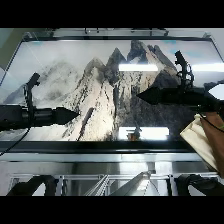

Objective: Fold the shirts.

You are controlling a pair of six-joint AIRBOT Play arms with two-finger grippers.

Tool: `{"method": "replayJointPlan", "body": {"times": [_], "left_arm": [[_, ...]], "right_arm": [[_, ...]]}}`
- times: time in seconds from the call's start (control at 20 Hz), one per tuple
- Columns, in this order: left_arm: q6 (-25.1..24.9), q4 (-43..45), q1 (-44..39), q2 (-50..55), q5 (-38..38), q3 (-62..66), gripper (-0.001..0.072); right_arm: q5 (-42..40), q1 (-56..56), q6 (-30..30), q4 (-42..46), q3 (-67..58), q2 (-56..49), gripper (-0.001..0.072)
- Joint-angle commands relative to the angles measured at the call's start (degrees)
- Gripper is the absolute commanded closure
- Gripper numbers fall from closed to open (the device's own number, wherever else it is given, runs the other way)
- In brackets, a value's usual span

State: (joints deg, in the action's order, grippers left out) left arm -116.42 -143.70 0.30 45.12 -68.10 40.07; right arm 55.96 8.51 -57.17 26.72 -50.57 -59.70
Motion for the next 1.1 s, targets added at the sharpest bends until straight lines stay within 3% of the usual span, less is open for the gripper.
{"method": "replayJointPlan", "body": {"times": [0.0, 0.15, 0.2, 0.25, 0.35, 0.45, 0.5, 0.7, 0.85, 1.05], "left_arm": [[-0.1, 0.0, 0.0, 0.0, 0.0, 0.0, 0.0689], [1.4, 1.7, 1.3, 0.0, -1.2, 2.8, 0.0689], [3.7, 6.4, 3.5, 0.0, -2.4, 6.8, 0.0688], [5.1, 13.5, 6.4, 0.0, -2.9, 11.7, 0.0636], [10.4, 32.5, 14.2, 0.0, -1.0, 22.0, -0.0013], [15.0, 45.7, 23.3, 0.1, 2.8, 26.9, -0.0012], [15.6, 47.9, 29.0, 1.0, 3.3, 28.4, -0.0012], [17.0, 41.0, 44.7, 8.4, 5.5, 25.9, -0.0010], [16.0, 40.2, 46.4, 17.1, 5.6, 22.9, -0.0010], [14.4, 40.2, 41.5, 28.5, 5.8, 20.5, -0.0010]], "right_arm": [[0.0, 0.0, 0.0, 0.0, 0.0, 0.0, 0.0697], [0.0, 0.0, 0.0, 0.0, 0.0, 0.0, 0.0696], [0.0, 0.0, 0.0, 0.0, 0.0, 0.0, 0.0697], [0.0, 0.0, 0.0, 0.0, 0.0, 0.0, 0.0697], [0.0, 0.0, 0.0, 0.0, 0.0, 0.0, 0.0697], [0.0, 0.0, 0.0, 0.0, 0.0, 0.0, 0.0697], [0.0, 0.0, 0.0, 0.0, 0.0, 0.0, 0.0697], [0.0, 0.0, 0.0, 0.0, 0.0, 0.0, 0.0697], [0.0, 0.0, 0.0, 0.0, 0.0, 0.0, 0.0696], [-0.6, 0.0, 0.0, 0.0, 0.0, 0.0, 0.0697]]}}
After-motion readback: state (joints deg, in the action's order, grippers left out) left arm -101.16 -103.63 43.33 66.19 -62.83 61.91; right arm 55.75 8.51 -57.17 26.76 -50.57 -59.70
